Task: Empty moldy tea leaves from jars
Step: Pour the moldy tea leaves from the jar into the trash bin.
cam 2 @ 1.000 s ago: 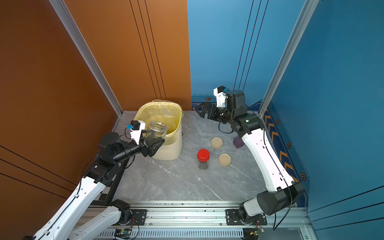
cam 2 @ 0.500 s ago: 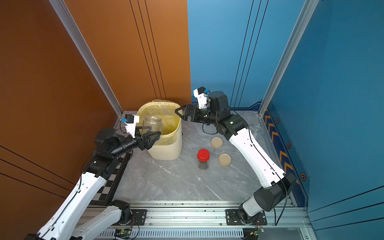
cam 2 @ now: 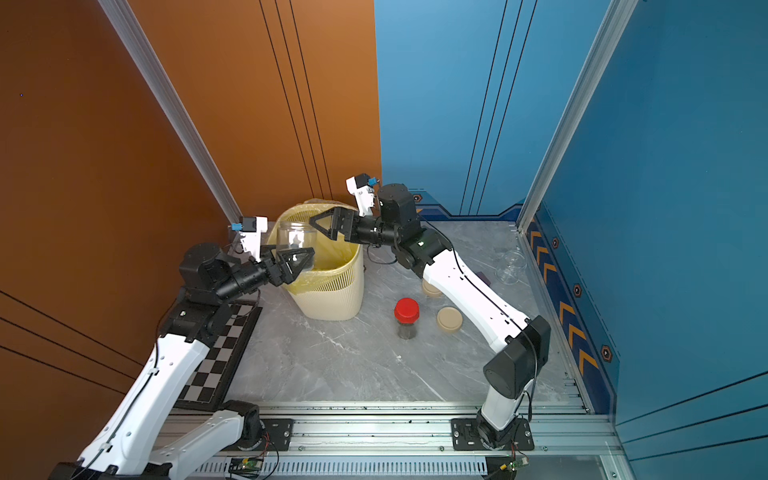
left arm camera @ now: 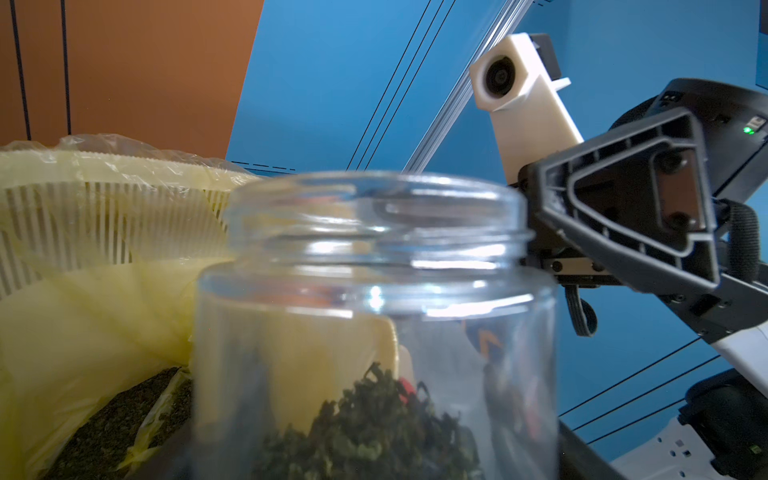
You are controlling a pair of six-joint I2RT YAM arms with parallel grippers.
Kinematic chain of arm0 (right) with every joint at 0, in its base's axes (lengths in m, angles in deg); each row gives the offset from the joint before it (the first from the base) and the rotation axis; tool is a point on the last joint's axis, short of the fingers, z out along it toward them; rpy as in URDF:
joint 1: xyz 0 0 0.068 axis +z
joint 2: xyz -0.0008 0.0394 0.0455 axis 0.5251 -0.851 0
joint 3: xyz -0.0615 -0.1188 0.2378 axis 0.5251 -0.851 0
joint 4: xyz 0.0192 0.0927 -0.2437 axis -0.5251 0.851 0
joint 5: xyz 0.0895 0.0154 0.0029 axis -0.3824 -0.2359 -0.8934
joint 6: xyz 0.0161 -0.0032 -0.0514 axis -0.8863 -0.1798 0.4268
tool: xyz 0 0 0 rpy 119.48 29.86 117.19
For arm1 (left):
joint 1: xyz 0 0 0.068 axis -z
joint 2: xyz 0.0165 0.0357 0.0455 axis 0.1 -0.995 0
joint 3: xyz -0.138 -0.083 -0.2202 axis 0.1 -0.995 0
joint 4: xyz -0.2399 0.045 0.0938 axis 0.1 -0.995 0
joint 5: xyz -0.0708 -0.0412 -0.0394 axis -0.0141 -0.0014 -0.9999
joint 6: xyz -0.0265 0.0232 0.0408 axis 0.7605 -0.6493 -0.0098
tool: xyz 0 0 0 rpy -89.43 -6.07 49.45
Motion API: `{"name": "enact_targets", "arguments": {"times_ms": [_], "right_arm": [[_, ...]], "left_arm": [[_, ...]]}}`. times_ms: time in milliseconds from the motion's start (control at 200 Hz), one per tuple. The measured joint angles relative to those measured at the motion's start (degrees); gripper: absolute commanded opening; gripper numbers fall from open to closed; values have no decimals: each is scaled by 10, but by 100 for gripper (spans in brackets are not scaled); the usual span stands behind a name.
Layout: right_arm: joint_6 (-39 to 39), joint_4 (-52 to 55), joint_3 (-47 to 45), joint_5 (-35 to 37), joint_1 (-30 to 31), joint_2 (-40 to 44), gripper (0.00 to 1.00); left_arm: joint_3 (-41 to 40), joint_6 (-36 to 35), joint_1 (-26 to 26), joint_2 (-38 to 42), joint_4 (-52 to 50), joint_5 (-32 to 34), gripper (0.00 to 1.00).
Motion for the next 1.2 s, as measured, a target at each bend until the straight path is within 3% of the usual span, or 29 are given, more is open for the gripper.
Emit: {"name": "enact_targets", "arguments": {"times_ms": [460, 1201], "right_arm": [[-47, -87, 5, -26, 32, -59, 100], [-38, -61, 47, -31, 44, -93, 100]], "left_arm": [[18, 19, -13, -12, -63, -1, 59], [25, 36, -44, -33, -80, -42, 58]]}}
